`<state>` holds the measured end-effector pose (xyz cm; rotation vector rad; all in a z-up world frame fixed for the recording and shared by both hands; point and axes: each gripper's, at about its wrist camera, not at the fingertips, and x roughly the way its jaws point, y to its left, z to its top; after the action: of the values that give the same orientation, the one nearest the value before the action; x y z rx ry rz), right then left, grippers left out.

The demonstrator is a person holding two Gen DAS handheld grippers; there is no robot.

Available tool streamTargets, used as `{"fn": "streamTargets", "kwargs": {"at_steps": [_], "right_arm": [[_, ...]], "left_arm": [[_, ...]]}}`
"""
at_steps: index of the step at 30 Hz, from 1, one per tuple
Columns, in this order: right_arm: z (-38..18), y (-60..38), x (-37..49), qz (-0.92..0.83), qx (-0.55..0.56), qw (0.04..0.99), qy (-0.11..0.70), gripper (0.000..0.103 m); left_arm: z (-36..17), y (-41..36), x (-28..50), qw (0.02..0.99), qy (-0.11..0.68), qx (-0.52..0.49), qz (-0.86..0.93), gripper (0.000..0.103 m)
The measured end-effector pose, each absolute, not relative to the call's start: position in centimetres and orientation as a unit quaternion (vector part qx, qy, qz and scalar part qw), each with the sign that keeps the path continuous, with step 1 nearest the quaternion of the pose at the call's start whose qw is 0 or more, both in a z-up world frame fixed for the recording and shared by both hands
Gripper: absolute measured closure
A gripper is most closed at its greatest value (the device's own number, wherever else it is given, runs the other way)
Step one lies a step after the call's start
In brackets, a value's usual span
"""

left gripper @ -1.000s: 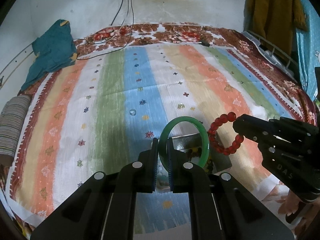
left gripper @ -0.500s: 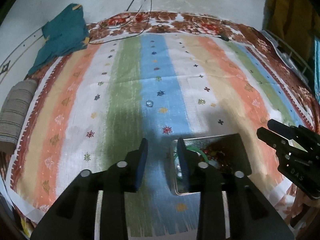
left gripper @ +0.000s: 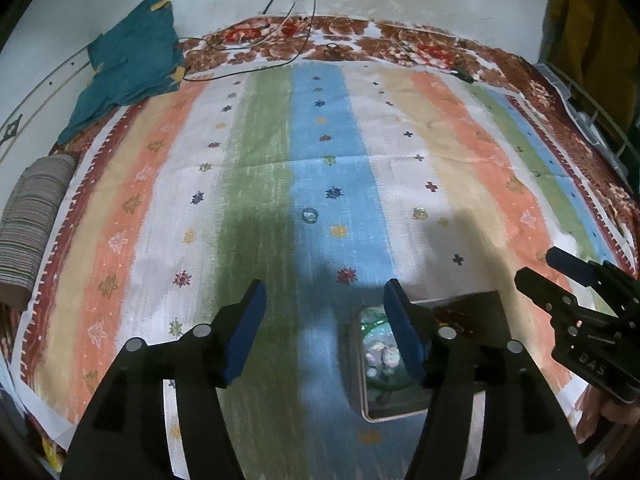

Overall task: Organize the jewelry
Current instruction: 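Open both tools over the tin box to drop the bangle and bracelet, then move both open tools toward the small silver ring and gold earring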

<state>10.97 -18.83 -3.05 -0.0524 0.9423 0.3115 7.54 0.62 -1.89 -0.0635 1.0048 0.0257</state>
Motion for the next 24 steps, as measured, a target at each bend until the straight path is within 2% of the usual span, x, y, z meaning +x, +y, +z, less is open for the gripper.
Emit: {"fn": "streamTargets", "kwargs": {"at_steps": [24], "right_arm": [[-4.8,-17.6,16.2,0.147,-0.039,0.867,0.475,0.044]], "left_arm": [[-4.5,2.1,13.5,0.856,0.515,-0.044,0.022,0.04]]}}
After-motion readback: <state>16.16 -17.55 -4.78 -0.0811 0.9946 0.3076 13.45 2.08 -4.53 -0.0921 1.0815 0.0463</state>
